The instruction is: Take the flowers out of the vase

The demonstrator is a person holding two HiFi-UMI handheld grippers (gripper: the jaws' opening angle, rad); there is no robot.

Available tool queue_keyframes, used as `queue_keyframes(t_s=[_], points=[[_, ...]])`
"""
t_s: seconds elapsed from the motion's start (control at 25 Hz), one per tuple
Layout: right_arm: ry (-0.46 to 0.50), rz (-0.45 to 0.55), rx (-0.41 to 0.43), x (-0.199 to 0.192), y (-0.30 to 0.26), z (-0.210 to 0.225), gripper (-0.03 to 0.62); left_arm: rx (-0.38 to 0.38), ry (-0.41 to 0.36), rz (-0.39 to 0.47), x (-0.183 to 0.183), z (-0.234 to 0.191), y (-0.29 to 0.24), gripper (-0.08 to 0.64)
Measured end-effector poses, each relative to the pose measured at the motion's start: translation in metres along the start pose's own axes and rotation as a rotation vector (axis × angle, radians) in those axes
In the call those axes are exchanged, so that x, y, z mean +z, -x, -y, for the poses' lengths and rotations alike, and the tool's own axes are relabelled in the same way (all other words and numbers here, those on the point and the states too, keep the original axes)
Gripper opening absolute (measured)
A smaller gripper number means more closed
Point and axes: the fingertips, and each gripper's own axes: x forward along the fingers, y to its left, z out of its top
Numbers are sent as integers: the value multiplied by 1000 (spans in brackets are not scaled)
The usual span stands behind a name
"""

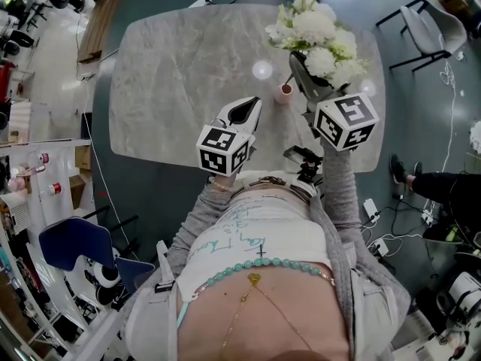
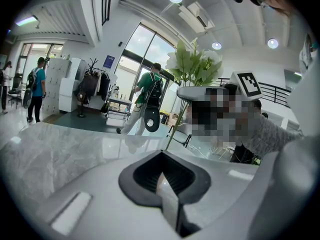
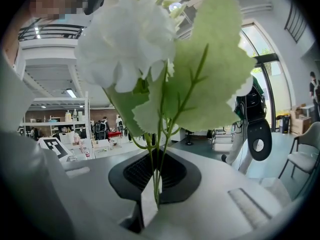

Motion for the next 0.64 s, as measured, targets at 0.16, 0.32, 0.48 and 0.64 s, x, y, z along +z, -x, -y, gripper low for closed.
queue_keyframes(t_s=[0.16, 0.32, 0.48, 0.64], points=[[-4, -1, 2, -1, 0, -1, 34, 1, 0, -2, 0, 0, 0, 0], [-2, -4, 4, -1, 1, 0, 34, -1, -2, -3, 0, 2, -1, 2], [-5, -7, 2, -3, 0, 1, 34, 0, -1, -4, -2, 2, -1, 1], [-13, -11, -1, -6, 0, 2, 34, -1, 2, -4, -3, 1, -1, 1]])
